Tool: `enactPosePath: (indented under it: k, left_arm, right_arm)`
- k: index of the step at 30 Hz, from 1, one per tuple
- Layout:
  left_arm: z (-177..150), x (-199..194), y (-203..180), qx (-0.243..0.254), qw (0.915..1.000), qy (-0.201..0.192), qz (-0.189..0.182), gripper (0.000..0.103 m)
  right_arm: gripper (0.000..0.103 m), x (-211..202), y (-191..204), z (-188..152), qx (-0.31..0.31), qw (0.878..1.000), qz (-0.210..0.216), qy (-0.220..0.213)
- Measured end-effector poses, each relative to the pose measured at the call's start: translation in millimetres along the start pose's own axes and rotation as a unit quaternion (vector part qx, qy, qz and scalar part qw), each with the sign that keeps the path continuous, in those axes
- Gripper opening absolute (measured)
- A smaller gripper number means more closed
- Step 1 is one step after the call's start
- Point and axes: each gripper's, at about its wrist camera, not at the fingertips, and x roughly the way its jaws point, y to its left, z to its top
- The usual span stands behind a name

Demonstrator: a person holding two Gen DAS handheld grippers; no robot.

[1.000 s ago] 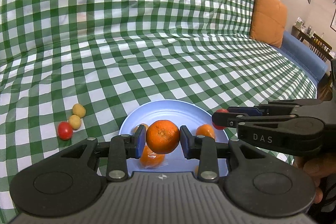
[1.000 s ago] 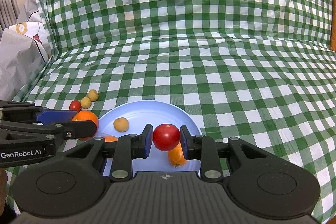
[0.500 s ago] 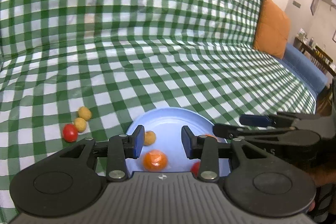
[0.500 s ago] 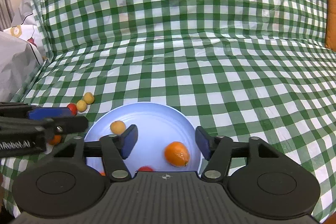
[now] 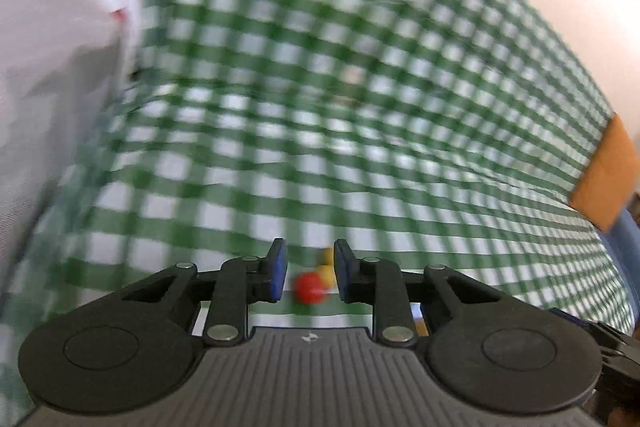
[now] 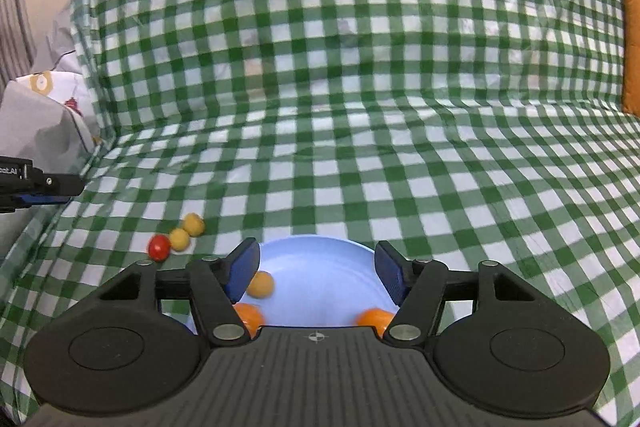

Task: Organize fruits
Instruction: 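Move both tools to the remaining fruits and grasp an orange with the right tool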

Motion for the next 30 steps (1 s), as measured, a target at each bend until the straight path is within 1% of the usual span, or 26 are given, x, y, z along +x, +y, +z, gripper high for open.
enactPosePath:
  k: [1, 2, 3, 4, 5, 6, 10, 12, 14, 15, 16, 18, 20, 21, 22, 23, 25, 26, 28, 30]
  left_arm:
    - [1, 1, 7, -0.007, 0.9999, 0.005, 0.007, 0.025]
    - [2, 1, 14, -0.015, 0.9997, 0.012, 0.012, 0.023]
    - [2, 1, 21, -0.020, 0.9995, 0.017, 0.015, 0.023]
    - [2, 2, 27, -0.023, 0.9993, 0.022, 0.019, 0.023]
    - [2, 2, 30, -0.024, 0.9991, 0.027, 0.022, 0.023]
    - [1, 2, 33, -0.023, 0.9990, 0.030, 0.025, 0.023]
    - [1, 4, 38, -0.022, 0.9984, 0.042, 0.031, 0.023]
    - [0, 7, 40, -0.022, 0.9980, 0.050, 0.032, 0.023]
    - [0, 15, 36, -0.020, 0.9974, 0.059, 0.035, 0.023]
    - [0, 18, 36, -0.020, 0.9971, 0.064, 0.037, 0.023]
    - [-1, 20, 36, -0.019, 0.9967, 0.069, 0.038, 0.023]
    - [-1, 23, 36, -0.018, 0.9962, 0.076, 0.039, 0.023]
    - [-2, 25, 37, -0.015, 0.9958, 0.081, 0.041, 0.023]
    - [-1, 26, 38, -0.017, 0.9956, 0.082, 0.041, 0.023]
    - [-1, 26, 39, -0.018, 0.9955, 0.084, 0.040, 0.023]
    - [0, 27, 40, -0.019, 0.9954, 0.085, 0.040, 0.023]
    - [0, 29, 41, -0.019, 0.9949, 0.089, 0.044, 0.023]
    - [1, 30, 41, -0.019, 0.9947, 0.091, 0.044, 0.023]
    - [1, 32, 42, -0.020, 0.9945, 0.093, 0.044, 0.024]
    - [1, 34, 43, -0.021, 0.9941, 0.097, 0.044, 0.024]
  right_arm:
    - [0.057, 0, 4, 1, -0.003, 1.000, 0.006, -0.003]
    - [0.053, 1, 7, 2, -0.007, 1.000, 0.014, -0.007]
    - [0.045, 2, 10, 2, -0.010, 1.000, 0.021, -0.008]
    - [0.039, 4, 14, 2, -0.013, 0.999, 0.030, -0.007]
    - [0.036, 7, 17, 2, -0.015, 0.999, 0.037, -0.003]
    - [0.034, 9, 21, 2, -0.015, 0.999, 0.048, 0.000]
    - [0.034, 20, 43, 2, -0.030, 0.996, 0.079, 0.009]
    - [0.034, 24, 55, 0, -0.036, 0.994, 0.102, 0.010]
    - [0.035, 34, 68, -5, -0.045, 0.992, 0.114, 0.026]
    - [0.036, 39, 75, -7, -0.046, 0.991, 0.121, 0.031]
    - [0.041, 42, 82, -11, -0.049, 0.990, 0.129, 0.032]
    - [0.046, 51, 96, -15, -0.058, 0.989, 0.130, 0.045]
    - [0.055, 57, 108, -14, -0.056, 0.988, 0.140, 0.045]
    - [0.065, 56, 111, -16, -0.056, 0.987, 0.147, 0.040]
    - [0.071, 59, 116, -18, -0.058, 0.986, 0.150, 0.038]
    - [0.071, 63, 120, -22, -0.062, 0.986, 0.152, 0.042]
    - [0.071, 77, 128, -28, -0.066, 0.984, 0.148, 0.071]
    - [0.071, 80, 130, -28, -0.067, 0.984, 0.150, 0.075]
    - [0.071, 83, 137, -28, -0.076, 0.982, 0.158, 0.071]
    - [0.070, 90, 144, -31, -0.089, 0.981, 0.155, 0.081]
